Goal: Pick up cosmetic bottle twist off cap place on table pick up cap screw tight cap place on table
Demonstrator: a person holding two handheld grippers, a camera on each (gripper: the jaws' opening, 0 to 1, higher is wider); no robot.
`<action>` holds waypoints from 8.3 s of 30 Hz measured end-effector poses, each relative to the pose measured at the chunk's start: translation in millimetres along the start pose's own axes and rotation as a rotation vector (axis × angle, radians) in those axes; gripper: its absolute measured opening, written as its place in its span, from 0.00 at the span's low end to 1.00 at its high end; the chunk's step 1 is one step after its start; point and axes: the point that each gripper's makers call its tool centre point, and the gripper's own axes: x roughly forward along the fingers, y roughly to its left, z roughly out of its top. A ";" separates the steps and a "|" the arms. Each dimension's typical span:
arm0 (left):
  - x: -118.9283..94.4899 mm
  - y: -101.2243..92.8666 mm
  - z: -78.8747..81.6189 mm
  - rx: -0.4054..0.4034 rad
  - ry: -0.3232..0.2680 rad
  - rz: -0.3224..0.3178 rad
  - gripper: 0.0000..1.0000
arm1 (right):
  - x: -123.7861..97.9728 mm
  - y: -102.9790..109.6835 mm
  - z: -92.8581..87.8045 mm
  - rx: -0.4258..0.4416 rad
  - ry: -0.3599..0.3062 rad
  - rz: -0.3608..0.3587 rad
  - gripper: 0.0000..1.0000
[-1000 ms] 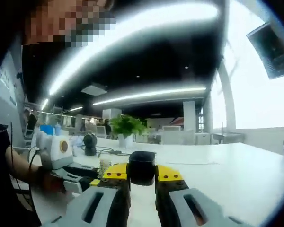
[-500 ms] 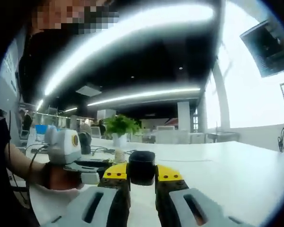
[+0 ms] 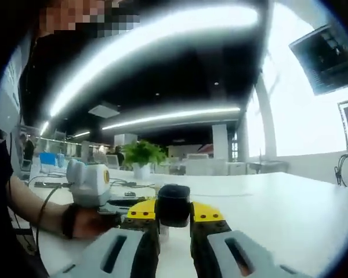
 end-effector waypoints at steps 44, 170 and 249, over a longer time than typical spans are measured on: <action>-144.7 17.8 2.7 -0.017 0.047 0.064 0.28 | 30.5 -30.0 -78.3 0.019 0.238 -0.066 0.13; -31.3 -9.9 -4.0 0.009 0.036 -0.038 0.39 | -9.3 -17.0 -38.3 0.035 0.025 0.232 0.28; -119.0 -72.0 16.0 -0.034 -0.001 -0.435 0.14 | -6.2 -24.1 -40.8 -0.002 0.032 0.185 0.20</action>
